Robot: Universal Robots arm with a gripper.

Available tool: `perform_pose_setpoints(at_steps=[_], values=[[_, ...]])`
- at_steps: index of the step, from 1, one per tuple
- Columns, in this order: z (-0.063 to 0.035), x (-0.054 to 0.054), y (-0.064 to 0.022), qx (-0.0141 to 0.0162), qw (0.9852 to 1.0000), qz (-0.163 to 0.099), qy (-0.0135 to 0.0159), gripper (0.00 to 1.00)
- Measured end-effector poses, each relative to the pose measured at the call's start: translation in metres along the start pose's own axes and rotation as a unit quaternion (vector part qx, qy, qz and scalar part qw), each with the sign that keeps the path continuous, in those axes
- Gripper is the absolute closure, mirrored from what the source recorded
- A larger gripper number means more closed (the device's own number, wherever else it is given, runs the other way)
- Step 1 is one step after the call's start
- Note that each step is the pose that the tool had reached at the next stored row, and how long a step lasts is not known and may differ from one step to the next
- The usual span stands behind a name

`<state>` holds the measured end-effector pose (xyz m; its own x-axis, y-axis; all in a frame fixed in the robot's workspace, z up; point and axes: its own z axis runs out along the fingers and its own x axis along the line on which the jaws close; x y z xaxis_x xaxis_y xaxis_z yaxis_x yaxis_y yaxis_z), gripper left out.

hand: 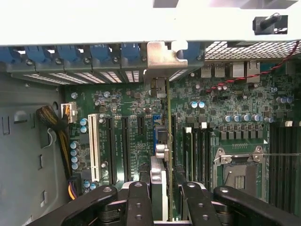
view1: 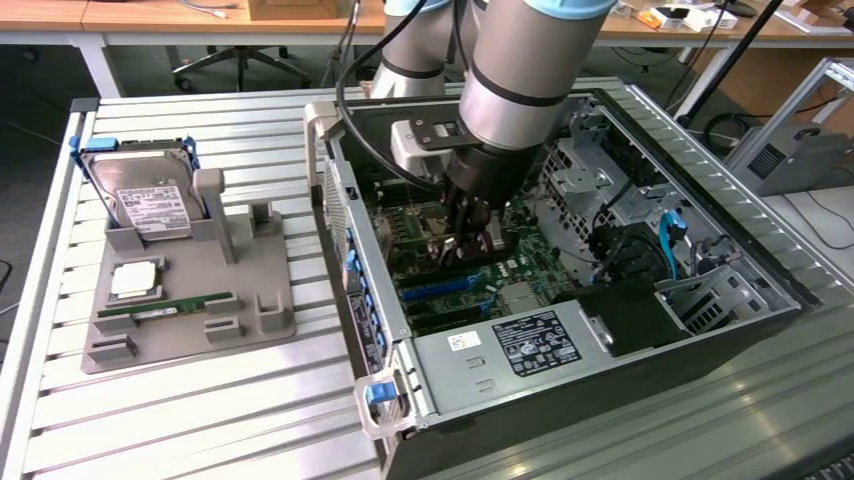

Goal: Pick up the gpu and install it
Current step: 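Insert the gpu into the slot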

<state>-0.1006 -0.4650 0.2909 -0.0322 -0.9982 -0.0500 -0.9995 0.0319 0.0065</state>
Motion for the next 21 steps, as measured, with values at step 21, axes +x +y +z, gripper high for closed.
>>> perform_pose_setpoints(at_steps=[21], values=[[0.0079,0.0005,-0.0001,0.0003,0.9999,-0.001,0.0106,0.7]])
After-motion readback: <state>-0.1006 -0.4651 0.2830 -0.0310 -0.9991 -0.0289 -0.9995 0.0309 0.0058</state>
